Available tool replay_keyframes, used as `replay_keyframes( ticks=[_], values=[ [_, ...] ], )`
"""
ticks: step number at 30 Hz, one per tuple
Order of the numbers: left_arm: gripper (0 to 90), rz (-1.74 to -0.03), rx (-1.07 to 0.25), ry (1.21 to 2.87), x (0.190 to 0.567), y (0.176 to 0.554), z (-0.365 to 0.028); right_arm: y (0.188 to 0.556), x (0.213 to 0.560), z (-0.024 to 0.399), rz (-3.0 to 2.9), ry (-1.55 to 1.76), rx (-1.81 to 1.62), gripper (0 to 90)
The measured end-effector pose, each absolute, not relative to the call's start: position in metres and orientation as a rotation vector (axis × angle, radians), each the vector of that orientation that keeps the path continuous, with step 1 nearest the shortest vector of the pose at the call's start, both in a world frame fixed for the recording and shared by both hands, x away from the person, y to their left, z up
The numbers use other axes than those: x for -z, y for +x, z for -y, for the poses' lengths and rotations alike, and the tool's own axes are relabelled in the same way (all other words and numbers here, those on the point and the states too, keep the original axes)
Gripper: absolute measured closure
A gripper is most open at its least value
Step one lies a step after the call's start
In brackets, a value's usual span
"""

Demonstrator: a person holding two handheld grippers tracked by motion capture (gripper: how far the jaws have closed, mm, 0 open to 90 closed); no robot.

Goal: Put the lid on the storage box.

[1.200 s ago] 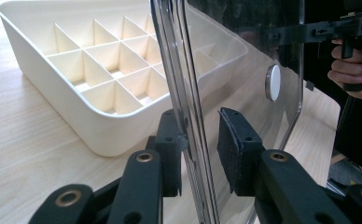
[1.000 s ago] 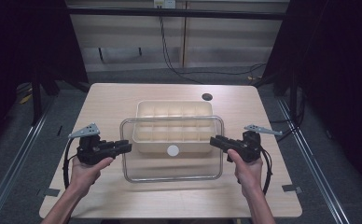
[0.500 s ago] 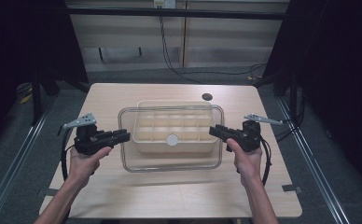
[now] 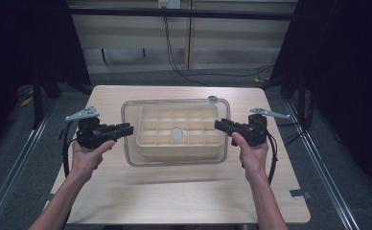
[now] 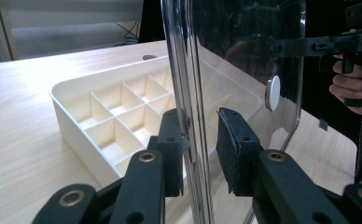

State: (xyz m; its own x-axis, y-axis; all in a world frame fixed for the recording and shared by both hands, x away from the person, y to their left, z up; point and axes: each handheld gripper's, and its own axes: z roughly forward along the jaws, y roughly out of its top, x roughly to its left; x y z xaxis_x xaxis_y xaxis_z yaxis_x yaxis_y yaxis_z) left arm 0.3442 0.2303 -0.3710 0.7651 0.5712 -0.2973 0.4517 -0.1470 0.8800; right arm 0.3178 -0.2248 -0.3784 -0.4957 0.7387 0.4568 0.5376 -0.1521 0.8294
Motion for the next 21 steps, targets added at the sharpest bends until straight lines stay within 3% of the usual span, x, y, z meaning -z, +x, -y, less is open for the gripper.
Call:
replay_keyframes(
  ticks=[21],
  values=[
    [71.3, -0.827, -0.163, 1.768, 0.357, 0.368, -0.221, 0.353, 0.366, 0.228, -1.897, 1.49, -1.694, 57.0]
  ],
)
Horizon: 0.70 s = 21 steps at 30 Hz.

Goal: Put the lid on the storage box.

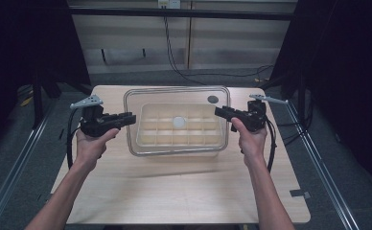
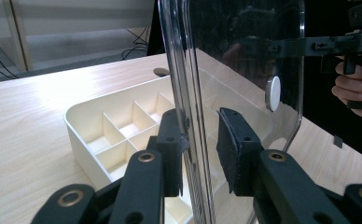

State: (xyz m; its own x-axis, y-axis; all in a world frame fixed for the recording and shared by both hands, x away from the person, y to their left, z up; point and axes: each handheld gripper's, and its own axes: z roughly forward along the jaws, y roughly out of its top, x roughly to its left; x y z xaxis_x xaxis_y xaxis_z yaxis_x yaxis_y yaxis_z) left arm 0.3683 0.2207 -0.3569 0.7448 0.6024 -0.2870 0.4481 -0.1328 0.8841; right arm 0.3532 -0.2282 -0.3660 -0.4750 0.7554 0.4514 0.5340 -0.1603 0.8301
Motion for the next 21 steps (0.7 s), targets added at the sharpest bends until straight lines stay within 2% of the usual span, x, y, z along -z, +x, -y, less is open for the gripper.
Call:
replay_keyframes(
  ticks=[21],
  values=[
    [70.2, -0.891, -0.168, 1.785, 0.363, 0.402, -0.218, 0.383, 0.376, 0.224, -1.881, 1.569, -1.673, 56.0]
  ],
)
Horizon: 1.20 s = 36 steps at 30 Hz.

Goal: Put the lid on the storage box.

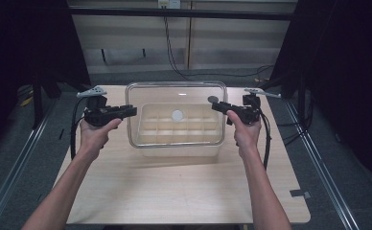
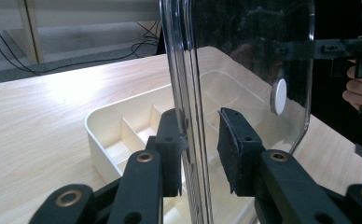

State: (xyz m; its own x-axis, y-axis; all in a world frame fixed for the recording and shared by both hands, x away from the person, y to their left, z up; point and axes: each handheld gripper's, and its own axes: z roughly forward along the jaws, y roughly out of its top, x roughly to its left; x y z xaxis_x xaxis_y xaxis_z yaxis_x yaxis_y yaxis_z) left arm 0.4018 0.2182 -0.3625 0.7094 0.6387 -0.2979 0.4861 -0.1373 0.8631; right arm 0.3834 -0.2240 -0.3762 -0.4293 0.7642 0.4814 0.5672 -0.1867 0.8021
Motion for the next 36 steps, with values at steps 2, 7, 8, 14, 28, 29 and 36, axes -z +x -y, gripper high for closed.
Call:
replay_keyframes(
  ticks=[2, 7, 8, 14, 28, 29, 36],
  values=[
    [70.0, -0.899, -0.166, 1.789, 0.366, 0.406, -0.217, 0.386, 0.379, 0.224, -1.887, 1.577, -1.666, 55.9],
    [70.2, -0.91, -0.148, 1.756, 0.369, 0.417, -0.217, 0.393, 0.383, 0.225, -1.885, 1.601, -1.659, 55.9],
    [70.0, -0.915, -0.153, 1.758, 0.37, 0.418, -0.216, 0.393, 0.383, 0.225, -1.883, 1.6, -1.655, 55.9],
    [69.7, -0.931, -0.137, 1.77, 0.374, 0.422, -0.214, 0.396, 0.387, 0.225, -1.895, 1.603, -1.633, 55.8],
    [67.4, -0.957, -0.109, 1.8, 0.375, 0.421, -0.211, 0.383, 0.374, 0.227, -1.915, 1.597, -1.598, 59.2],
    [67.4, -0.959, -0.112, 1.813, 0.377, 0.421, -0.209, 0.385, 0.377, 0.228, -1.916, 1.612, -1.6, 59.0],
    [65.1, -0.977, -0.116, 1.814, 0.384, 0.43, -0.205, 0.396, 0.391, 0.231, -1.904, 1.64, -1.613, 57.9]
  ],
)
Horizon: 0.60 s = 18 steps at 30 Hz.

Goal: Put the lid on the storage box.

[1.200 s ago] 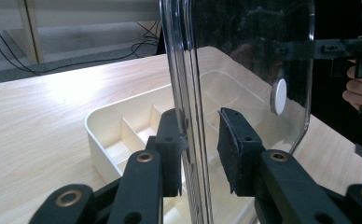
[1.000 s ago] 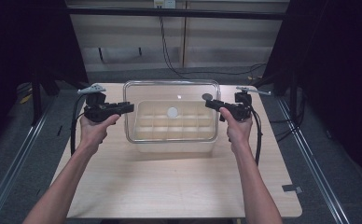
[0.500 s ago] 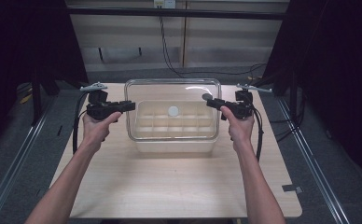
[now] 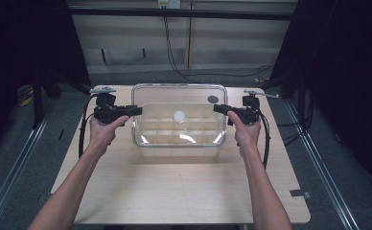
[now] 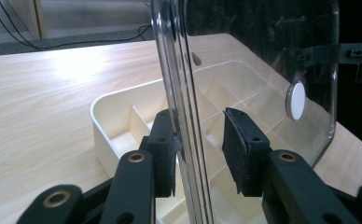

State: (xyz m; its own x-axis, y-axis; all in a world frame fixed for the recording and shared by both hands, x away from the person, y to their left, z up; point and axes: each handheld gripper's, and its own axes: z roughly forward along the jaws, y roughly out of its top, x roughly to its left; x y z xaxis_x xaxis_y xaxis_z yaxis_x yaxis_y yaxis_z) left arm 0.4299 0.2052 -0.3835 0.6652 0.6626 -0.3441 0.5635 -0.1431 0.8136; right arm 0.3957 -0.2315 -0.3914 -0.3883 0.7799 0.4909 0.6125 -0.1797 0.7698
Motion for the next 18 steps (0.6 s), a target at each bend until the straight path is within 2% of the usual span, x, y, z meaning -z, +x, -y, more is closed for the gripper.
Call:
replay_keyframes(
  ticks=[18],
  values=[
    [56.9, -1.023, -0.104, 1.832, 0.413, 0.442, -0.202, 0.417, 0.418, 0.224, -1.89, 1.708, -1.506, 49.2]
  ],
)
